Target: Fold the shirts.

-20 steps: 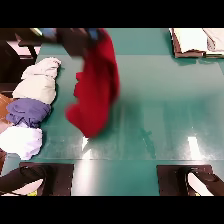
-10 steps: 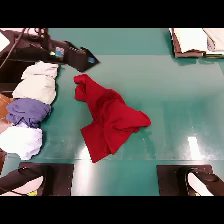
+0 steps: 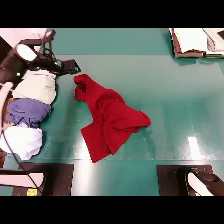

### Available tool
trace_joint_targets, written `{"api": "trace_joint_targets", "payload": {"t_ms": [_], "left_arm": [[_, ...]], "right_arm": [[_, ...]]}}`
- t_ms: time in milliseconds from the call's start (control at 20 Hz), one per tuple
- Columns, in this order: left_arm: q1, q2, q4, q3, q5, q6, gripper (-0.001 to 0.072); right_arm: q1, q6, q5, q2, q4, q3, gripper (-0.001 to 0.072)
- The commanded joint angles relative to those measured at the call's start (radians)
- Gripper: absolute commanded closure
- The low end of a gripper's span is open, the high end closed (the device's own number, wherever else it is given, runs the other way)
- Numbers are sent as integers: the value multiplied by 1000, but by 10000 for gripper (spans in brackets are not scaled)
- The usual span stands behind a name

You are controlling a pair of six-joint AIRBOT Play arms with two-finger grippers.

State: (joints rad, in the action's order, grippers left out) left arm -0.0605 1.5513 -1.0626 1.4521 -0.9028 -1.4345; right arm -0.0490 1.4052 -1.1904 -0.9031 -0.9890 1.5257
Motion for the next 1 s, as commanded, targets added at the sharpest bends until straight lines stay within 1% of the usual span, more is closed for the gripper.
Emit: {"api": "trace_joint_targets", "payload": {"t_ms": [0,100,200,250,400,600,700,800,950], "left_arm": [[11,122,3,-4,106,-36,44],[11,150,-4,-4,134,-40,44],[26,154,-17,-4,161,-67,44],[39,154,-16,-4,162,-82,44],[79,154,-26,-5,128,-87,44],[75,163,-23,-5,138,-84,44],[67,195,3,-5,125,-84,44],[65,222,68,-5,139,-83,44],[64,228,156,-5,191,-23,45]], "right_arm": [[0,1,-9,1,3,-67,695],[0,1,-9,1,3,-105,695],[0,1,-5,1,4,-134,695],[0,1,-5,1,3,-145,695],[0,1,5,0,3,-174,695],[0,1,32,0,6,-179,695],[0,1,32,0,25,-179,695],[0,1,31,1,40,-179,695],[-3,1,32,1,54,-179,695]]}}
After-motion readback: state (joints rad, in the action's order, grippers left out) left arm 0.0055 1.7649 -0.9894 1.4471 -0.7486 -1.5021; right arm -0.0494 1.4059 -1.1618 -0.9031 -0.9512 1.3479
